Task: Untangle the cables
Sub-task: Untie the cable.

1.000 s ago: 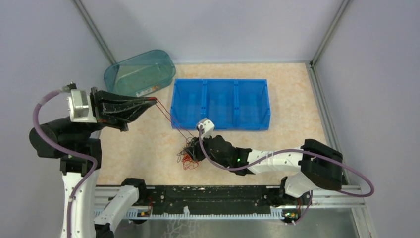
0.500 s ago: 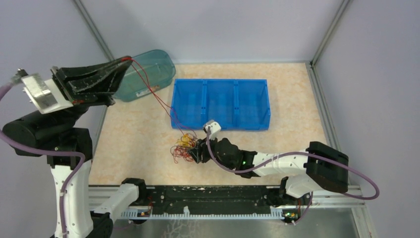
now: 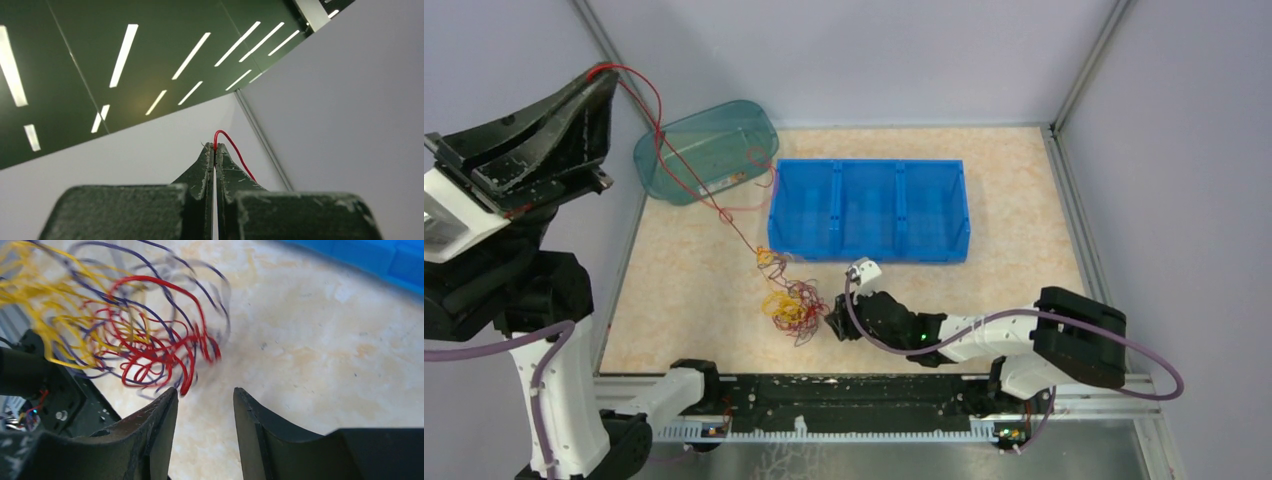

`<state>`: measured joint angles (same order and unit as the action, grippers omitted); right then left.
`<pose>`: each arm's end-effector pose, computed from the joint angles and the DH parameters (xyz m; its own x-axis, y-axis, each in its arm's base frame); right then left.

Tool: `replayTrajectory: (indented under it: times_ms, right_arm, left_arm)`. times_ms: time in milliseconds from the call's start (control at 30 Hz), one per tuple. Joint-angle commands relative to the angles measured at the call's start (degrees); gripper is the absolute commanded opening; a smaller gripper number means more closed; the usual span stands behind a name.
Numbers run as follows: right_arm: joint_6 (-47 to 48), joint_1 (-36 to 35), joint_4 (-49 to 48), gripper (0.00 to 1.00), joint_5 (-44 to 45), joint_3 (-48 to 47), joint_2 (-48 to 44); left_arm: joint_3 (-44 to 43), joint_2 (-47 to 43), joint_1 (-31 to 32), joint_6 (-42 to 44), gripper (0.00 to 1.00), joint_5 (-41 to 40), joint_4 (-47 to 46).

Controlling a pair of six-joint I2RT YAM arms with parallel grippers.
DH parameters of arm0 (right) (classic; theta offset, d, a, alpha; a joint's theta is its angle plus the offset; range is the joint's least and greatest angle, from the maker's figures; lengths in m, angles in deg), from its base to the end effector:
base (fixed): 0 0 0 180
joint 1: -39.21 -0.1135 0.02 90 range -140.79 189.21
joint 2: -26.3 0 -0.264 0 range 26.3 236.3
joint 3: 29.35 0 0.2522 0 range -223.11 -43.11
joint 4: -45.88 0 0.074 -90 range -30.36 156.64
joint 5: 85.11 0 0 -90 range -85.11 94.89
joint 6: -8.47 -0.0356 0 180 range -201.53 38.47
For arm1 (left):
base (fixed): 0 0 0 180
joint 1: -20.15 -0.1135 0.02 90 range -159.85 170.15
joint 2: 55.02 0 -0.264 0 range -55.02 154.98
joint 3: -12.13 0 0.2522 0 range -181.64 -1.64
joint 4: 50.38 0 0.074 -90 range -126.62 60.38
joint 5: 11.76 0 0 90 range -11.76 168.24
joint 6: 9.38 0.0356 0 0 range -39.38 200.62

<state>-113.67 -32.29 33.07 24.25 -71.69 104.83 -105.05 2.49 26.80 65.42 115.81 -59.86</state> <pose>0.0968 0.2521 0.1806 -0.5312 -0.0059 -0.8472 -0.6088 0.6980 0.3769 0.0391 -0.0264 0.6494 0.8152 -0.3043 -0.4929 0.5400 0.7071 0.4565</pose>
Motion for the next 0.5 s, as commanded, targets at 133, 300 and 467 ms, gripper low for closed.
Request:
replayTrajectory:
  times_ms: [133, 300, 467]
  right_arm:
    - [-2.29, -0.05, 0.13, 0.45, 3.89, 3.35, -2.39]
    - [1.62, -0.04, 4.90, 0.53, 2.78, 0.43, -14.28]
    - [8.89, -0.13, 8.80, 0.61, -5.44, -10.10, -21.08]
  left_arm:
    - [-6.80, 3.75, 0.04, 4.03, 0.03, -3.37, -1.38]
    - [4.03, -0.49, 0.09, 3.45, 0.07, 2.40, -0.33]
    - [13.38, -4.17, 0.07, 4.25, 0.06, 4.93, 0.17]
